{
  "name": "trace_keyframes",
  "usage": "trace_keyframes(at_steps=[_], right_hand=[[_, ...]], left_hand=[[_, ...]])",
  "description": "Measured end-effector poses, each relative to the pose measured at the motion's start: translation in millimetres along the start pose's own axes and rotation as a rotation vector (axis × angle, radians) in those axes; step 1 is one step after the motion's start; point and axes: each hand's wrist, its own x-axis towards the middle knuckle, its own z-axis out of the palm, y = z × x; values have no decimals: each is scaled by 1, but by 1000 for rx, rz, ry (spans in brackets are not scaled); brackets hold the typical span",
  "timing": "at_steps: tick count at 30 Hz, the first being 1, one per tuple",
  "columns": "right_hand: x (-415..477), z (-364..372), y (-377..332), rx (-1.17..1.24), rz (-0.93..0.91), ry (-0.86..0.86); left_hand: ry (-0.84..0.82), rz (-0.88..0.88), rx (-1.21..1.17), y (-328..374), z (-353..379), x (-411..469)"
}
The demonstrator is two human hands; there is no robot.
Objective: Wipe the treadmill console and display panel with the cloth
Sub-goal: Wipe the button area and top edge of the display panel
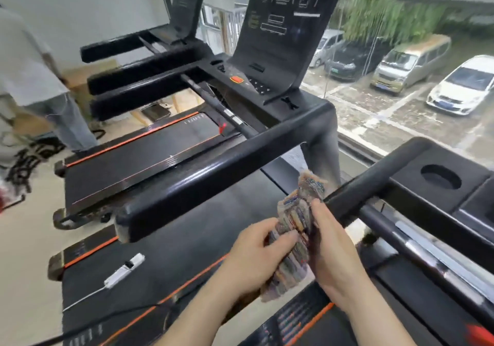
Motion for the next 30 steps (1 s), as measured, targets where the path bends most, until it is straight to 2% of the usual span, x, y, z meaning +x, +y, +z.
trace_keyframes(at_steps=[3, 5, 7, 9, 13, 15, 19, 21, 24, 26, 27, 30], right_hand=[[3, 38, 26, 23, 105, -114], [-1, 67, 43, 62, 106, -122], [-5, 101, 62, 101, 92, -126], [-6, 135, 83, 94, 64, -112], [-10, 197, 116, -20, -25, -11], [-13, 227, 122, -54, -51, 44], [-17, 273, 117, -103, -98, 75], [-17, 289, 109, -126, -125, 69], [-8, 300, 93, -134, -181, 79], [-2, 302, 82, -130, -217, 40], [1, 303, 76, -118, -226, 5], [7, 307, 63, -99, -247, -104]], left_hand=[[81, -51, -208, -16, -48, -15], [97, -76, -342, -28, -82, -26], [138, -66, -374, -43, -117, -40], [191, -67, -367, -63, -152, -56], [171, -75, -467, -94, -232, -85], [109, -42, -318, -105, -269, -95], [-116, 6, 361, -107, -316, -92], [-161, 73, 499, -106, -330, -76], [-264, 201, 239, -102, -345, -52], [-248, 222, 70, -87, -349, -41], [-199, 207, 16, -80, -350, -37], [95, 175, -17, -63, -351, -23]])
